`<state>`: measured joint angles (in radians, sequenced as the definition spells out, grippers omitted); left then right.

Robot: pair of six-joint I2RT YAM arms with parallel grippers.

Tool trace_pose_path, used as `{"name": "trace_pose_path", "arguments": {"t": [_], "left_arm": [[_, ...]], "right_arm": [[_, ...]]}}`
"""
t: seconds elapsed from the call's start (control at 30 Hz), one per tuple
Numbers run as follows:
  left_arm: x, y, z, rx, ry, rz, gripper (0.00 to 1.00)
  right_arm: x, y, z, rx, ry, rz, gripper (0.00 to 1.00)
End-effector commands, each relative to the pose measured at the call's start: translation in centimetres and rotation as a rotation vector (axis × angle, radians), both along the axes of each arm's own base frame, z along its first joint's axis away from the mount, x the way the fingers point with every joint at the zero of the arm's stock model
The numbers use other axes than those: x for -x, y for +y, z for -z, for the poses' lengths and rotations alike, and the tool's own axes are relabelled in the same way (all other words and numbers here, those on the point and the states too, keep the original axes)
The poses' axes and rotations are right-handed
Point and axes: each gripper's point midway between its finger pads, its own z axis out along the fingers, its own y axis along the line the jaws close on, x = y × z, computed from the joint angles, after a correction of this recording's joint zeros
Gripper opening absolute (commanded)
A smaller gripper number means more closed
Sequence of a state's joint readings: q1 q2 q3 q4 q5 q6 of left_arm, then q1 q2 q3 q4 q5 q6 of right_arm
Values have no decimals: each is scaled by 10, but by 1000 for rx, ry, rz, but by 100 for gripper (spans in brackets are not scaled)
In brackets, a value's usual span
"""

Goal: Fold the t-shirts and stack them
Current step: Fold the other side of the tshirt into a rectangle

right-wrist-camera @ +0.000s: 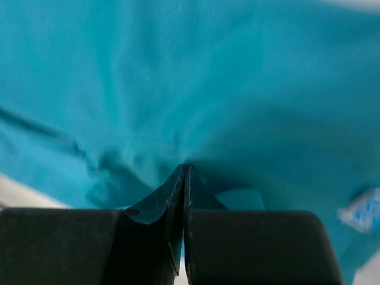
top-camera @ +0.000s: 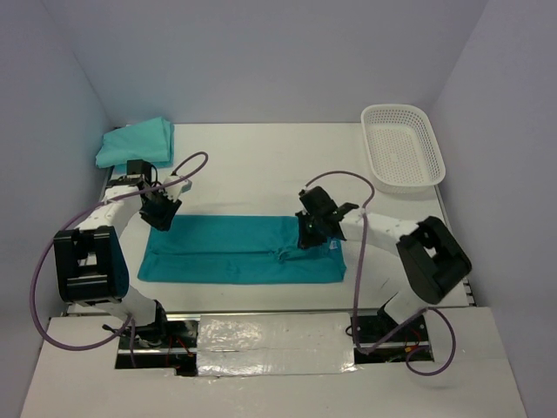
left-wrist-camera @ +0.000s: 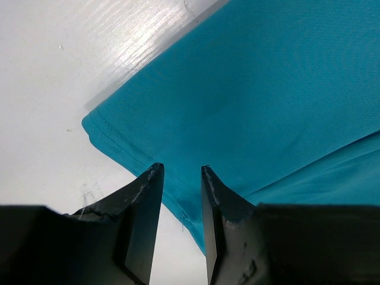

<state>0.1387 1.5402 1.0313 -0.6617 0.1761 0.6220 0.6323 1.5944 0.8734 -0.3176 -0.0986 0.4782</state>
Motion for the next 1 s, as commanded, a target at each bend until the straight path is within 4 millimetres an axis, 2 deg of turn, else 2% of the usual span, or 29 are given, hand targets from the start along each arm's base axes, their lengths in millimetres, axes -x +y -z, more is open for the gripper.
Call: {"name": "trace_pose_path", "arguments": {"t": [0.0, 0.07, 0.1, 0.2, 0.33, 0.43, 0.5, 0.53, 0.6, 0.63, 0.7, 0.73, 0.77, 0.83, 0.87, 0.97], "left_arm": [[-2, 0, -3, 4, -11, -11, 44], [-3, 2, -1, -3, -2, -14, 44], [-6, 2, -3, -6, -9, -13, 44], [-8, 3, -5, -11, -10, -7, 44], [-8, 7, -5, -35, -9, -6, 44], [-7, 9, -3, -45, -5, -11, 44], [-7, 11, -3, -51, -5, -29, 45], [-8, 11, -4, -47, -7, -39, 46], [-11, 10, -5, -23, -12, -58, 46], [-14, 10, -8, -17, -21, -66, 46], [-15, 11, -7, -21, -20, -70, 46], [-15, 13, -6, -28, -17, -73, 46], [-16, 14, -5, -33, -16, -73, 46], [-17, 14, -4, -35, -13, -73, 46], [-17, 14, -3, -34, -9, -71, 46], [-19, 13, -4, -27, -6, -73, 46]], "right_arm": [[25, 4, -14, -40, -31, 2, 4], [40, 7, -6, -66, 6, -12, 3], [54, 3, 7, -55, 46, -16, 2], [75, -2, 23, -21, 89, -1, 2], [90, -5, 22, -6, 91, 7, 2], [91, -13, 9, 2, 71, 34, 2], [83, -14, -14, -25, 10, 57, 2], [83, -19, -21, -18, 1, 71, 4], [73, -19, -49, -64, -73, 119, 10], [72, -23, -55, -71, -78, 144, 15], [71, -26, -62, -114, -84, 170, 17], [72, -25, -61, -140, -66, 169, 16], [73, -33, -51, -130, -48, 190, 16], [75, -34, -41, -139, -21, 187, 19], [70, -40, -32, -121, -4, 201, 21], [55, -34, -24, -101, 11, 179, 25]]}}
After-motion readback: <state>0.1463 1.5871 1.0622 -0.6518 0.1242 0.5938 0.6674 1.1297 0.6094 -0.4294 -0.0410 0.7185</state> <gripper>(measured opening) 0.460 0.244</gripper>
